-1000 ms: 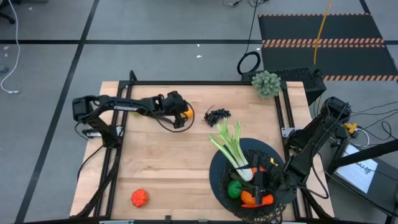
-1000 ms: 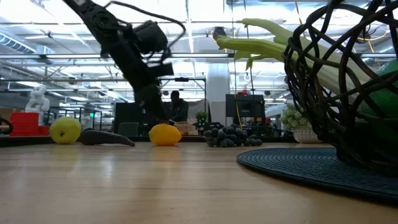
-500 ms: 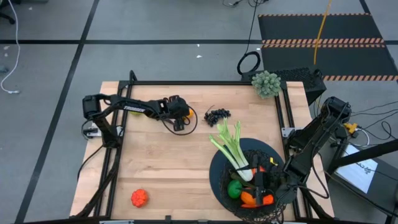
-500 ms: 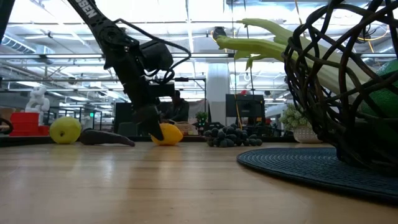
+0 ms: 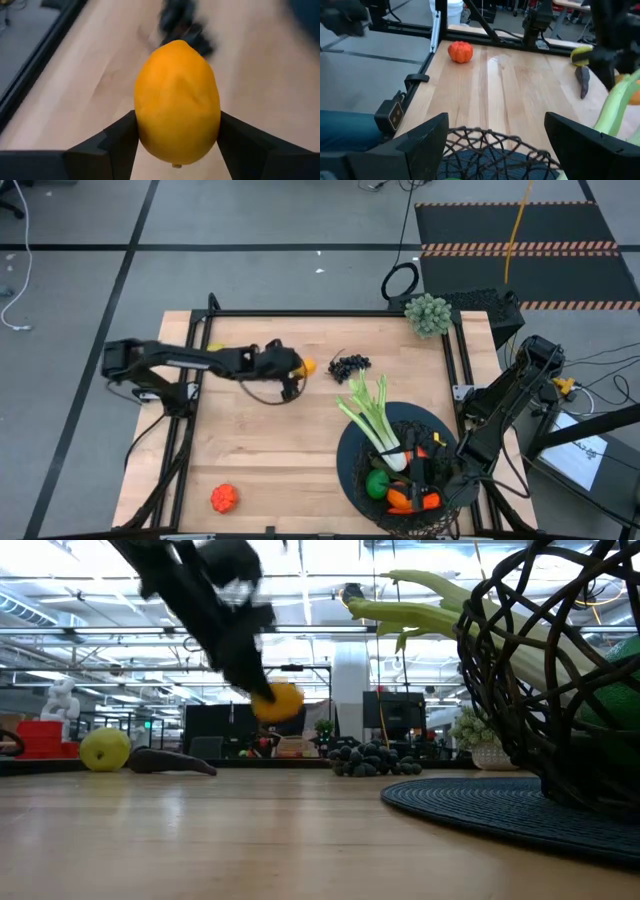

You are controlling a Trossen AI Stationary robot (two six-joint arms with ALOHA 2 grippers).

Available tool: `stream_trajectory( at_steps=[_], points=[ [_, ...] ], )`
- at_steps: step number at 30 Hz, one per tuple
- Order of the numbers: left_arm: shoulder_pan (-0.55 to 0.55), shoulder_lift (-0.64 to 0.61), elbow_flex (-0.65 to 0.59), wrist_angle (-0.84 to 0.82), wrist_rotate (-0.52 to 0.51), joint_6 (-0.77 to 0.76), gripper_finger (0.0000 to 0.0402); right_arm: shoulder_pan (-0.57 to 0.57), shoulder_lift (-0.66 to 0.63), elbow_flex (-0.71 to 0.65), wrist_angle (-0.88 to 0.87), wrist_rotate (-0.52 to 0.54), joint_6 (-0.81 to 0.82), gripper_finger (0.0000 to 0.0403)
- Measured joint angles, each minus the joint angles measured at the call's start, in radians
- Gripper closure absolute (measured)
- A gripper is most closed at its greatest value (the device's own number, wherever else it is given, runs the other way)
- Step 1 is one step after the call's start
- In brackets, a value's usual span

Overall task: Build produce basket
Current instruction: Put the lemon into the wire basket

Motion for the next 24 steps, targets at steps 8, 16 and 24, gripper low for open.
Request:
stream_trajectory(
  at_steps=[8,16,24],
  points=[
    [-0.281,-0.279,0.001,0.001,-0.066,-0.164,0.0159,0.000,0.000,0.000,0.085,0.001,-0.075,0.0081],
    [-0.590,-0.335,0.000,0.164,-0.301,-0.136,0.0158,0.000,0.000,0.000,0.263,0.000,-0.201,0.0081],
    [-0.712,-0.224,0.002,0.521,-0.307,-0.017,0.0158,-0.006,0.000,0.000,0.385,0.001,-0.380,0.0081]
  ],
)
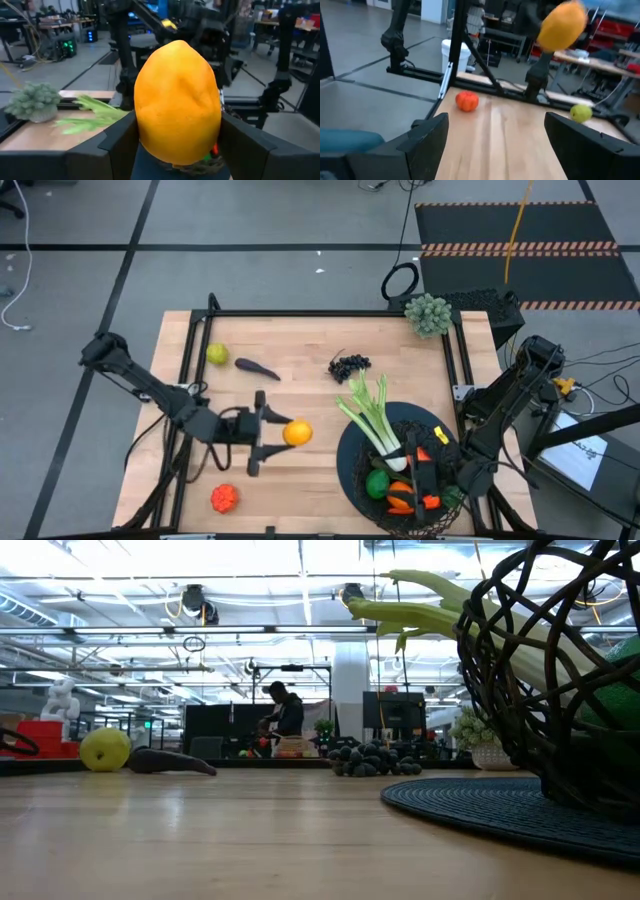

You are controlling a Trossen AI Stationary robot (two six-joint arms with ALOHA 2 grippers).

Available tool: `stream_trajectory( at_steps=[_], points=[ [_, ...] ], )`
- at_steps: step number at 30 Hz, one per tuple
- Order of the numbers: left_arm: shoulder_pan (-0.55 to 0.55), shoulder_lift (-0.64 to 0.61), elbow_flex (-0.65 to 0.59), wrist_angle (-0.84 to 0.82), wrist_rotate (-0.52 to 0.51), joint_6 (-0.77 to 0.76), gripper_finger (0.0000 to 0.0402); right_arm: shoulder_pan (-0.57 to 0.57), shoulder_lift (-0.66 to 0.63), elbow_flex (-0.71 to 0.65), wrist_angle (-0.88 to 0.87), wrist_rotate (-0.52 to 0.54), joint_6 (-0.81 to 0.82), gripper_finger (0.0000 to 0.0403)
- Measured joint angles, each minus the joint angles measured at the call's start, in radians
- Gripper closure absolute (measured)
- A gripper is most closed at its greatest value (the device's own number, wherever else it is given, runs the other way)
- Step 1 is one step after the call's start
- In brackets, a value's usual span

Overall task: Build produce basket
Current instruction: Put the lemon into the wire basket

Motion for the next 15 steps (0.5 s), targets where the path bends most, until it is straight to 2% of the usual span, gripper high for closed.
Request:
stream_trajectory(
  at_steps=[4,9,15],
  points=[
    [-0.007,0.073,0.009,0.055,-0.001,0.005,0.0158,-0.011,0.000,0.000,0.035,0.000,-0.059,0.0081],
    [0.014,0.162,0.123,0.010,0.019,0.001,0.0158,-0.020,0.000,0.000,0.065,0.000,-0.106,0.0081],
    [0.021,0.314,0.333,-0.206,0.054,-0.009,0.0158,-0.020,0.000,0.000,0.061,0.000,-0.207,0.0081]
  ],
)
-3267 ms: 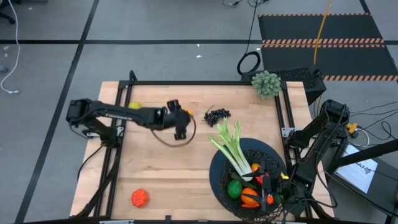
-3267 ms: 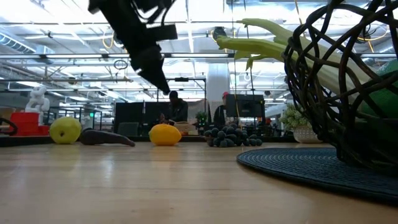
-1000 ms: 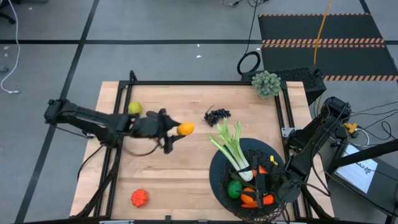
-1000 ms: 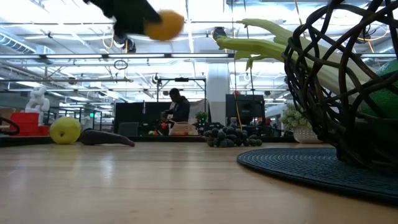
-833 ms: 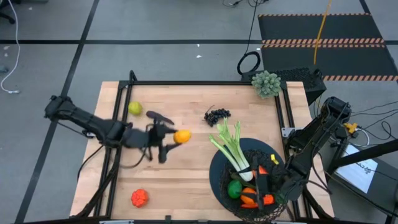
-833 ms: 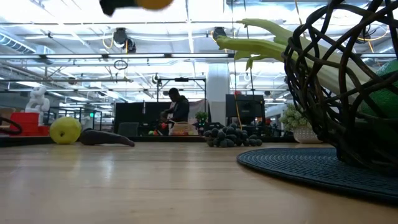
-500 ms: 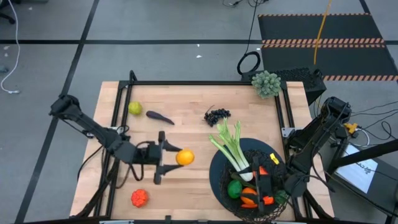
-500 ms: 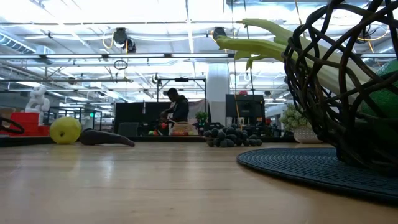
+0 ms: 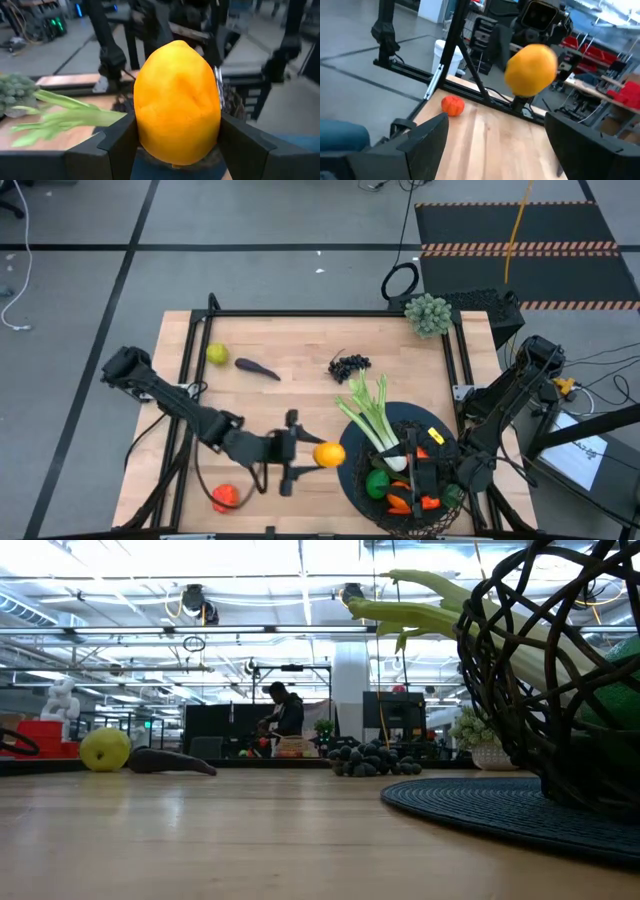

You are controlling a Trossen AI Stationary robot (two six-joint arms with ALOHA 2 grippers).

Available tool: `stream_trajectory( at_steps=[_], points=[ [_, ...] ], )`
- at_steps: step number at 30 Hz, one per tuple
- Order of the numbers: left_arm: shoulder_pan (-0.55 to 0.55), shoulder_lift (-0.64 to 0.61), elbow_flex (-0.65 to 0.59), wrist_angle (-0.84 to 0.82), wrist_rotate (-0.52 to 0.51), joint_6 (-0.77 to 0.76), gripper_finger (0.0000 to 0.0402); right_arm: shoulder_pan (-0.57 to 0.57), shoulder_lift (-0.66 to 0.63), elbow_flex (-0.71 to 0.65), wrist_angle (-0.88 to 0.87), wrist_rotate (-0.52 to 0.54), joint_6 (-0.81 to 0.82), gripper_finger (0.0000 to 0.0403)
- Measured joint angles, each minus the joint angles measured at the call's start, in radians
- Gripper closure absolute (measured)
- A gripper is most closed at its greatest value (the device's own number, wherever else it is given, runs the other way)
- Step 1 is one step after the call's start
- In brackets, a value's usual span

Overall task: Build produce basket
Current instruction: Put the lemon into the wire basket

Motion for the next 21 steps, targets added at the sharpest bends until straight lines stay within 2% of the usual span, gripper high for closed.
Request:
stream_trajectory(
  at_steps=[5,11,14,17,21],
  points=[
    [0.002,0.125,0.159,-0.121,0.012,-0.029,0.0158,0.016,0.017,0.000,0.005,-0.001,-0.071,0.0081],
    [0.015,0.254,0.294,-0.145,0.124,0.012,0.0158,0.021,0.066,0.000,0.016,-0.001,-0.198,0.0080],
    [0.036,0.299,0.328,-0.148,0.181,0.031,0.0158,0.013,0.075,0.000,0.047,-0.003,-0.237,0.0080],
    [0.060,0.334,0.340,-0.147,0.249,0.028,0.0158,0.008,0.082,0.000,0.074,-0.040,-0.256,0.0080],
    [0.083,0.355,0.340,-0.140,0.284,0.024,0.0158,0.008,0.082,0.000,0.073,-0.109,-0.232,0.0080]
  ],
)
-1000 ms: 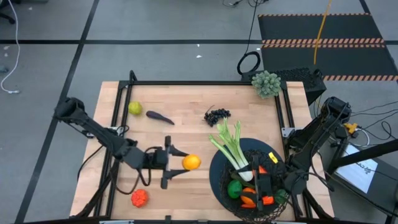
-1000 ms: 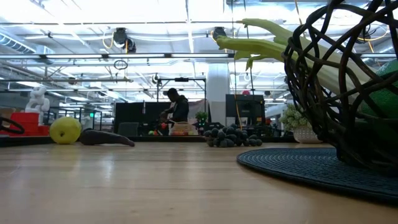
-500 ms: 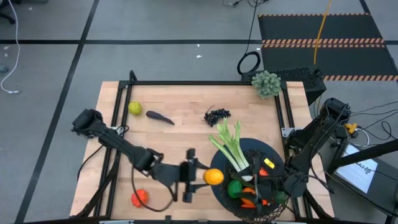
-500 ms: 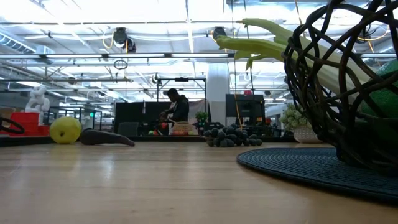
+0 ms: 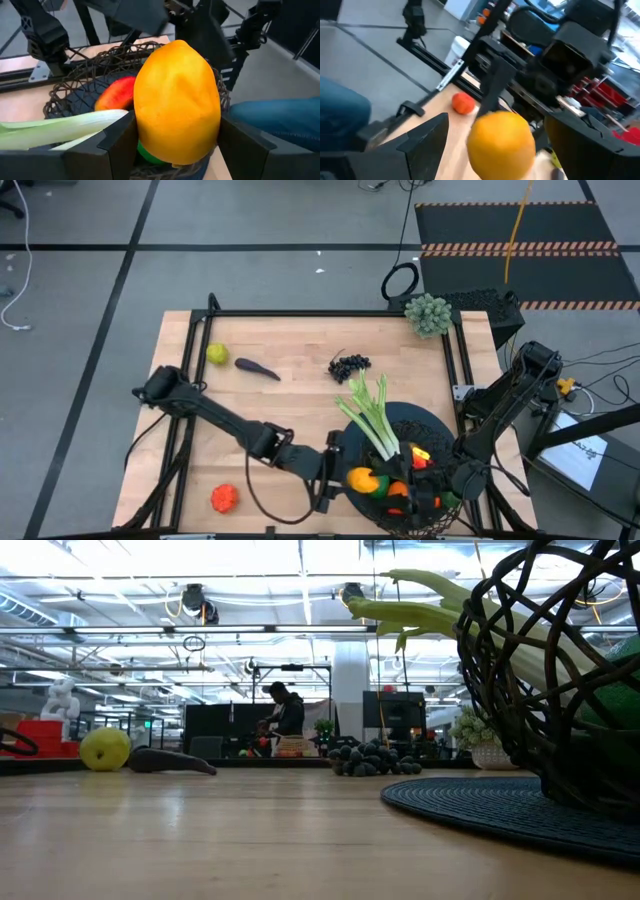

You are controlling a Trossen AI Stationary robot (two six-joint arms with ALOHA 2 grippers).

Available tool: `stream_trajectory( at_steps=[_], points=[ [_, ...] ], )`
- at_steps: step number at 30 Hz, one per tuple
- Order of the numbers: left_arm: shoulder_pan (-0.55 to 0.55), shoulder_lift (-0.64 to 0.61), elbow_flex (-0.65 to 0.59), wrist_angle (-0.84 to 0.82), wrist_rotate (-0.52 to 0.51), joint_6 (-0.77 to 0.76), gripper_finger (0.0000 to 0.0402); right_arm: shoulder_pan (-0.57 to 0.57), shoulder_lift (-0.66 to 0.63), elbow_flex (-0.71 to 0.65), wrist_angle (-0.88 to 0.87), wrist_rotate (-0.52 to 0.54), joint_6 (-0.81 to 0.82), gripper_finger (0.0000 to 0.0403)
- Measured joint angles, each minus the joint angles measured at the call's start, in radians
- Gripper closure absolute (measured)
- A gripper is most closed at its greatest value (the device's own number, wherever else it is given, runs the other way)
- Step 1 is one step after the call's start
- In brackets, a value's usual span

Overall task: Build produce basket
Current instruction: Put the lemon into the wire basket

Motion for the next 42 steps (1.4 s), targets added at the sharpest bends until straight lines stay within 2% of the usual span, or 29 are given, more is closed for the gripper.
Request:
stream_trajectory(
  at_steps=[4,14,20,26,33,42],
  points=[
    [0.011,0.009,0.000,0.014,0.050,0.000,0.0158,0.000,0.000,0.000,-0.002,-0.029,0.004,0.0081],
    [-0.001,0.007,0.000,0.086,0.077,0.020,0.0158,-0.019,0.023,0.000,0.006,-0.051,0.022,0.0081],
    [0.001,0.007,0.000,0.084,0.076,0.022,0.0158,-0.051,0.060,0.000,0.098,-0.051,-0.017,0.0084],
    [0.001,0.007,0.000,0.079,0.078,0.022,0.0158,-0.055,0.066,0.000,0.112,-0.103,-0.026,0.0116],
    [-0.001,0.007,0.000,0.084,0.077,0.023,0.0158,-0.055,0.066,0.000,0.114,-0.102,-0.006,0.0159],
    [-0.015,-0.020,0.000,0.088,0.043,0.044,0.0157,-0.024,0.035,0.000,0.133,-0.068,-0.009,0.0162]
  ],
)
